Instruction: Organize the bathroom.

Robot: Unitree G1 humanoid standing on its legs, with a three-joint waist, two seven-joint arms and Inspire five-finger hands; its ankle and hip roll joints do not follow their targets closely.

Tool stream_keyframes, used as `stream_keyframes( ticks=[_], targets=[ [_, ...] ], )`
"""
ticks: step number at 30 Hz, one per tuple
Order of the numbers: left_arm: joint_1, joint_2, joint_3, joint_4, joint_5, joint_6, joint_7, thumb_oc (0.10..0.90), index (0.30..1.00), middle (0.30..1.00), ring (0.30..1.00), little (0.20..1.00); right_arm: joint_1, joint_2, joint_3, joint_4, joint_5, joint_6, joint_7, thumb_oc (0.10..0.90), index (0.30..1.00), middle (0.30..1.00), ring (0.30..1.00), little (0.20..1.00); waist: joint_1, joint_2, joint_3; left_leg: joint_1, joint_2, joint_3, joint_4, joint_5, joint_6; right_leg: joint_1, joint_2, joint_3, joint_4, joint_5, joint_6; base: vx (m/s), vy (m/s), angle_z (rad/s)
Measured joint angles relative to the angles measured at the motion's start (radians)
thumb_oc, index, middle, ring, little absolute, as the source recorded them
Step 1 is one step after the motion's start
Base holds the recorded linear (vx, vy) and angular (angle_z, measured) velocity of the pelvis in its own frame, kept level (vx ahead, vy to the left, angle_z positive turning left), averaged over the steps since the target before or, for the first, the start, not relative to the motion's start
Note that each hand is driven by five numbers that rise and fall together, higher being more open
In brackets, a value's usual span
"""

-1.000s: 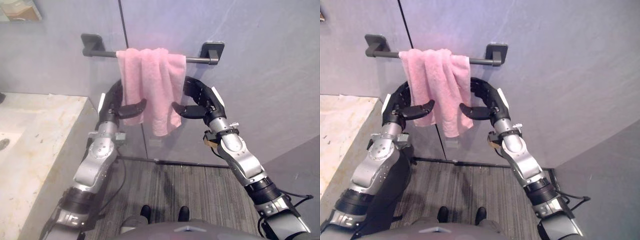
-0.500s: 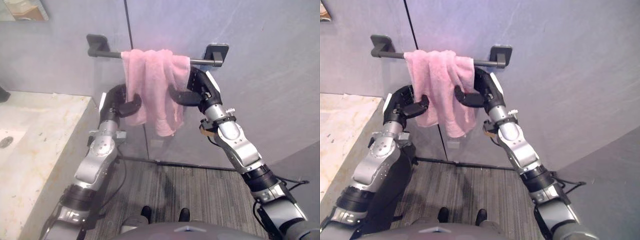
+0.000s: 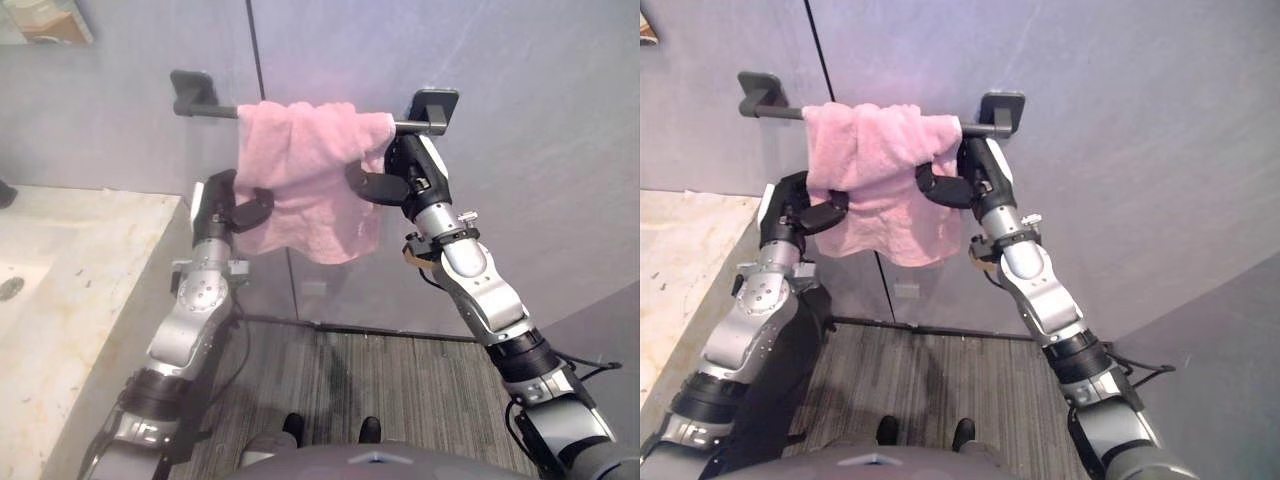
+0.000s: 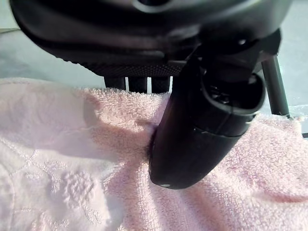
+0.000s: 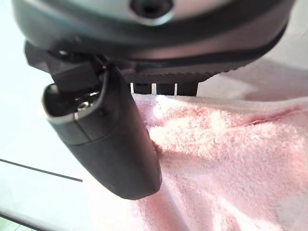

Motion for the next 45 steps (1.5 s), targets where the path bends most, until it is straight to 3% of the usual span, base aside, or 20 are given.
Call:
stream_keyframes(
  ticks=[14, 15, 16, 17, 18, 19, 26, 45],
  targets=[
    [0.017, -0.006, -0.001, -0.003, 0.0, -0.025, 0.008, 0.4, 0.3, 0.3, 0.3, 0.3, 0.072, 0.019, -0.036, -0.014, 0.009, -0.047, 0.009, 0.4, 0.3, 0.3, 0.3, 0.3, -0.002, -0.005, -0.002, 0.009, -0.005, 0.015, 0.0, -0.009, 0.004, 0.001, -0.002, 0.017, 0.0, -0.001, 0.002, -0.02, 0.003, -0.03],
    [0.024, -0.007, -0.001, -0.003, 0.0, -0.029, 0.008, 0.4, 0.3, 0.3, 0.3, 0.3, 0.079, 0.022, -0.039, -0.019, 0.015, -0.047, 0.009, 0.502, 0.453, 0.453, 0.453, 0.453, -0.003, -0.006, -0.003, 0.01, -0.005, 0.017, 0.0, -0.011, 0.005, 0.001, -0.003, 0.02, 0.0, -0.001, 0.003, -0.03, 0.001, -0.06],
    [0.027, -0.01, -0.001, -0.003, 0.0, -0.029, 0.008, 0.507, 0.46, 0.46, 0.46, 0.46, 0.082, 0.027, -0.039, -0.02, 0.018, -0.047, 0.011, 0.8, 0.9, 0.9, 0.9, 0.9, -0.003, -0.006, -0.003, 0.011, -0.005, 0.019, 0.0, -0.012, 0.005, 0.002, -0.003, 0.022, 0.0, -0.002, 0.004, -0.03, -0.001, -0.05],
    [0.031, -0.014, -0.001, -0.004, 0.0, -0.029, 0.008, 0.711, 0.766, 0.766, 0.766, 0.766, 0.098, 0.042, -0.047, -0.026, 0.019, -0.047, 0.02, 0.8, 0.9, 0.9, 0.9, 0.9, -0.003, -0.007, -0.004, 0.011, -0.005, 0.02, 0.0, -0.012, 0.005, 0.002, -0.003, 0.023, 0.0, -0.002, 0.004, 0.0, 0.0, 0.0],
    [0.031, -0.014, -0.001, -0.004, 0.0, -0.029, 0.008, 0.711, 0.766, 0.766, 0.766, 0.766, 0.098, 0.042, -0.047, -0.026, 0.019, -0.047, 0.02, 0.8, 0.9, 0.9, 0.9, 0.9, -0.003, -0.007, -0.004, 0.011, -0.005, 0.02, 0.0, -0.012, 0.005, 0.002, -0.003, 0.023, 0.0, -0.002, 0.004, 0.0, 0.0, 0.0],
    [0.034, -0.015, -0.001, -0.004, 0.0, -0.029, 0.009, 0.8, 0.9, 0.9, 0.9, 0.9, 0.116, 0.049, -0.047, -0.032, 0.019, -0.047, 0.023, 0.8, 0.9, 0.9, 0.9, 0.9, -0.005, -0.008, -0.003, 0.011, -0.005, 0.02, 0.0, -0.013, 0.006, 0.001, -0.003, 0.023, 0.0, -0.002, 0.004, 0.0, 0.0, 0.0],
    [0.035, -0.014, 0.01, -0.001, 0.0, -0.028, 0.03, 0.8, 0.9, 0.9, 0.9, 0.9, 0.151, 0.039, -0.044, -0.02, 0.02, -0.045, 0.03, 0.8, 0.9, 0.9, 0.9, 0.9, -0.025, -0.01, -0.002, 0.011, -0.005, 0.024, -0.001, -0.013, 0.006, 0.002, -0.006, 0.024, 0.0, -0.002, 0.006, 0.0, 0.0, 0.0],
    [0.038, -0.012, 0.012, -0.001, 0.0, -0.028, 0.026, 0.8, 0.9, 0.9, 0.9, 0.9, 0.167, 0.033, -0.071, -0.02, 0.059, -0.046, 0.049, 0.8, 0.9, 0.9, 0.9, 0.9, -0.025, -0.011, -0.002, 0.011, -0.005, 0.026, -0.001, -0.013, 0.006, 0.001, -0.008, 0.025, 0.0, -0.002, 0.006, 0.0, 0.0, 0.0]
  ],
)
